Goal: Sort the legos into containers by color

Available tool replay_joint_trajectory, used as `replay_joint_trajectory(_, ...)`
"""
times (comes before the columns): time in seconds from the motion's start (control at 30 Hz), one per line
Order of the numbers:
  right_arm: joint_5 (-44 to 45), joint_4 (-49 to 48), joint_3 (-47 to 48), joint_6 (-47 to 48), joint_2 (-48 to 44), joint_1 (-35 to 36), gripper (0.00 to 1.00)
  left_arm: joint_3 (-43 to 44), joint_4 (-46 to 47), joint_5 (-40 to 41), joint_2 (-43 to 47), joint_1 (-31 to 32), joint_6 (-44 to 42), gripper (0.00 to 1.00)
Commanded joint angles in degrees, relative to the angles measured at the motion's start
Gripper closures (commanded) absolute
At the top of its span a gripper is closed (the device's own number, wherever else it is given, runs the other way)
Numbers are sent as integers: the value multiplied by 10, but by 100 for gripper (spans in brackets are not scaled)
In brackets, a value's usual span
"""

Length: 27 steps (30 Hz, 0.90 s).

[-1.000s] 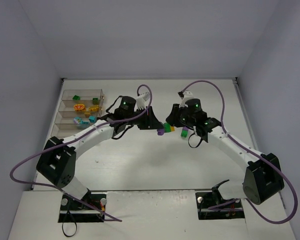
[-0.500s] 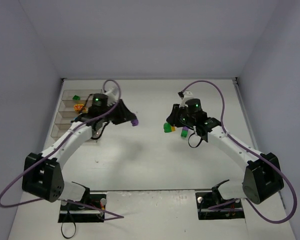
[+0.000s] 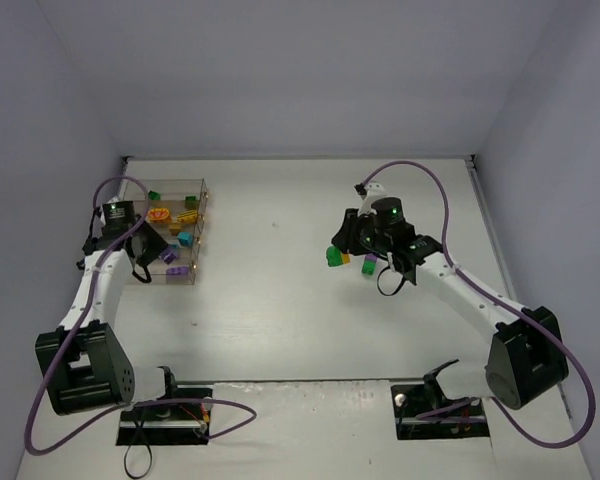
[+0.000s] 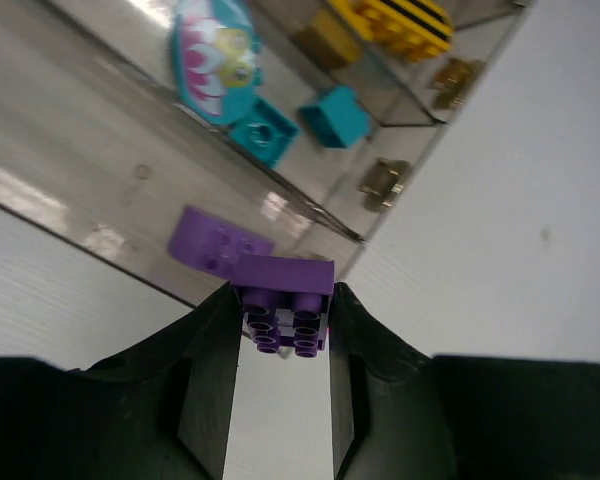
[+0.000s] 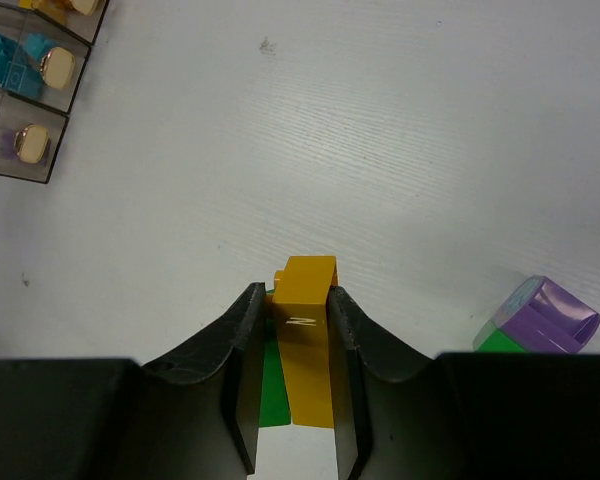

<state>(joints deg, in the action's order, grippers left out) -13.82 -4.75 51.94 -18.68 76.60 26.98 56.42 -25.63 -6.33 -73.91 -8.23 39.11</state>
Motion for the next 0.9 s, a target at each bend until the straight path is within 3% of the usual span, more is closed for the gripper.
replay_joint_trajectory(0.0,-10,-24,-2,7,-36,-2,100,-5,11,22,-13,-34,5,93)
replay_joint_trajectory(0.07,-11,-25,-8,8,-43,-3,100,-3,15,21,-32,-47,5,89)
replay_joint_trajectory(0.23,-12,-20,-18,7,-59,-4,100,7,17,29,-62,-49,10,67)
replay_joint_trajectory(0.47,-9,-13,-25,4,-74,-6,100,5,-8,31,-42,-50,8,44)
replay_joint_trajectory(0.53,-10,-14,-25,0,-73,-6,100,5,-16,21,-27,-49,3,41)
replay_joint_trajectory(0.67,-16,-14,-16,-6,-67,-6,100,5,3,-73,11,-31,-20,41)
replay_joint_trajectory(0.87,-30,-17,2,-14,-56,-5,100,22,99,-221,34,102,-70,41)
